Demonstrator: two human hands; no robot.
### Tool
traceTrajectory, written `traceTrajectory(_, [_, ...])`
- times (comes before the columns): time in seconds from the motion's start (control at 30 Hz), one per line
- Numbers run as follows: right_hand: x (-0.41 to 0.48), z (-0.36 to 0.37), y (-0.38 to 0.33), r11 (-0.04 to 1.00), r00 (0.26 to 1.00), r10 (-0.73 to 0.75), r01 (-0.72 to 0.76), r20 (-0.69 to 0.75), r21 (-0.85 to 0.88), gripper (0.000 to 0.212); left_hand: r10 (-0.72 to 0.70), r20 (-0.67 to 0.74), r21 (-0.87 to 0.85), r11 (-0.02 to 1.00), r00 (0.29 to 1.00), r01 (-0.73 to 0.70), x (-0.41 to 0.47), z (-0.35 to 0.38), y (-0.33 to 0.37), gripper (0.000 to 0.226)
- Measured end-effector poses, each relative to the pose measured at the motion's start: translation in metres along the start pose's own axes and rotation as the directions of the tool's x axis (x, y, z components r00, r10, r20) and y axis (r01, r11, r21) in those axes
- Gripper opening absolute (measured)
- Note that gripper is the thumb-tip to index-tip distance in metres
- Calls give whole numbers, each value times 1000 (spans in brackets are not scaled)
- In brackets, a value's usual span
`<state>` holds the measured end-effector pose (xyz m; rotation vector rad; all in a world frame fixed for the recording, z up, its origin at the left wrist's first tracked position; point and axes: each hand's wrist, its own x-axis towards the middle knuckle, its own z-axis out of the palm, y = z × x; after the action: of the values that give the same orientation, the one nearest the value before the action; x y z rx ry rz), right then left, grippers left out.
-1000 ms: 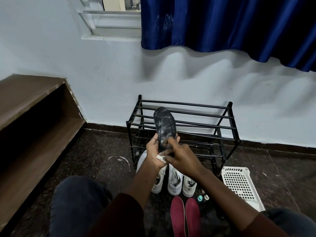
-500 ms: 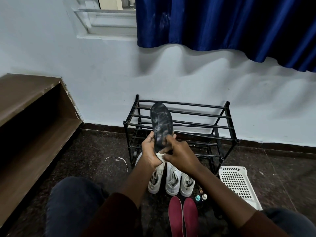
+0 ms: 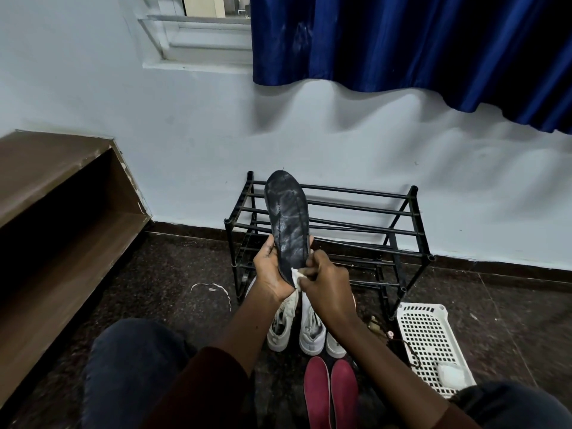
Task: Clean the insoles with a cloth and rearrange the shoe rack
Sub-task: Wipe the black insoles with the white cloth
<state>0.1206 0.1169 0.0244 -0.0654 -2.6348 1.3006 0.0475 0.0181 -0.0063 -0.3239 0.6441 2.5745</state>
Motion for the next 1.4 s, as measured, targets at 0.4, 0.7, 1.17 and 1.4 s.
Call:
traceTrajectory(0.4, [23, -7, 6, 999, 993, 54, -52, -106, 15, 20, -39, -2, 33, 999, 999, 39, -9, 8, -7, 54])
traceTrajectory(0.7, [4, -6, 6, 999, 1000, 20, -20, 21, 25, 24, -49, 10, 1, 999, 999, 49, -3, 0, -8, 58])
traceTrajectory(1.17, [-2, -3, 4, 998, 999, -50, 50, 8, -30, 16, -29, -35, 33, 999, 999, 30, -7, 5, -6, 59])
traceTrajectory(1.4, [33, -7, 11, 978, 977, -105, 68, -186, -197, 9, -38, 30, 19, 999, 999, 37, -9, 9, -18, 47])
